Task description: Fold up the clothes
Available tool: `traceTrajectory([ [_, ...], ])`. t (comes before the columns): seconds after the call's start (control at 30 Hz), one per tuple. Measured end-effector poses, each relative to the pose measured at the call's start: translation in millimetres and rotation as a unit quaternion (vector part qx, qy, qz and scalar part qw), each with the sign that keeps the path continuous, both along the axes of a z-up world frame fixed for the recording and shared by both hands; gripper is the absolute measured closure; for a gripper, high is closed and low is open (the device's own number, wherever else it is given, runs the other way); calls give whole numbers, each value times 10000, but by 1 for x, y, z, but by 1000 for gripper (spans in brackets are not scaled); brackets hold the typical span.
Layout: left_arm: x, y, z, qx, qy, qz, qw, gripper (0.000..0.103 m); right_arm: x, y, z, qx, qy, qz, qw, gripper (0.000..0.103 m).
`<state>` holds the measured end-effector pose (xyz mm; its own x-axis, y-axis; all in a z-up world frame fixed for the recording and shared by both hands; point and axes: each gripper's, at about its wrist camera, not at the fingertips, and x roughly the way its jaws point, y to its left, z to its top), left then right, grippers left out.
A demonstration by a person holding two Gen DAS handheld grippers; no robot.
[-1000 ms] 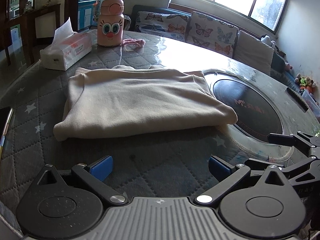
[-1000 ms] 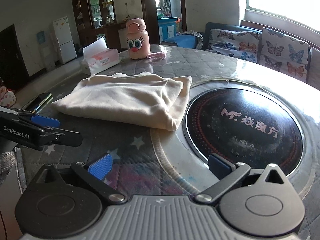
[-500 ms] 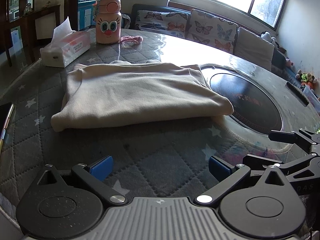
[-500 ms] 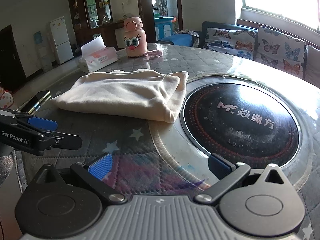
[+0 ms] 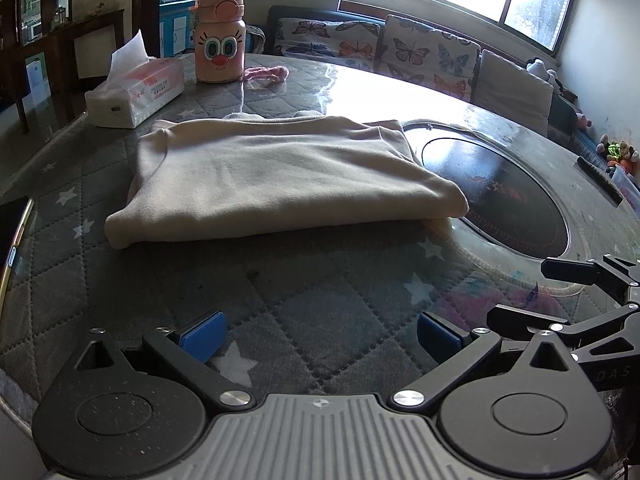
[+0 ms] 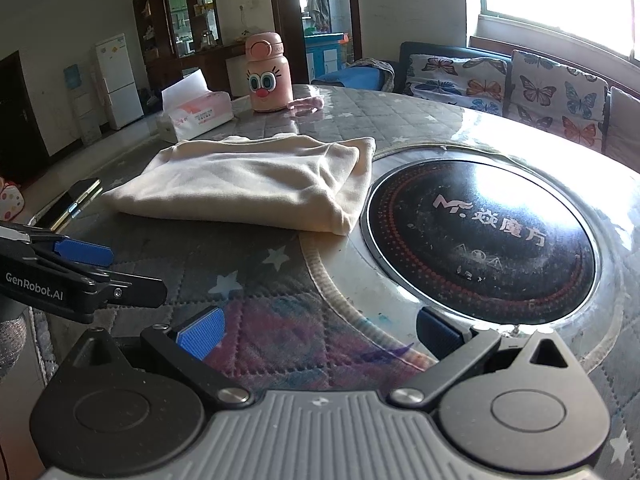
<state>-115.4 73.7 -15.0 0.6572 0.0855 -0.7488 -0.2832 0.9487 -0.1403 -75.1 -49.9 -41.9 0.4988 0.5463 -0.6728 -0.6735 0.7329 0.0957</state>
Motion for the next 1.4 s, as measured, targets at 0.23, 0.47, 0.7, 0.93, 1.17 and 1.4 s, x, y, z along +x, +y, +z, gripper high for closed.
traceTrajectory([
  [0.23, -4, 3, -1, 37, 5, 57, 10000, 0, -2, 6, 1, 11, -2, 30, 10000, 0],
  [0.47, -7, 8, -2, 66, -8, 128, 9999, 0, -2, 16, 0, -37, 6, 118, 9999, 0],
  [0.7, -10, 11, -2, 100, -27, 194, 9998, 0, -3, 23, 2, -14, -41, 186, 9998, 0],
  [0.93, -12, 15, -2, 121, -49, 273, 9995, 0, -3, 27, 2, 10, -46, 199, 9998, 0],
  [1.17, -13, 17, 0, 130, -79, 311, 9994, 0, -2, 31, 1, 26, -43, 215, 9998, 0],
  [1.4, -13, 19, 1, 140, -107, 346, 9992, 0, -3, 36, 1, 30, -56, 249, 9997, 0],
])
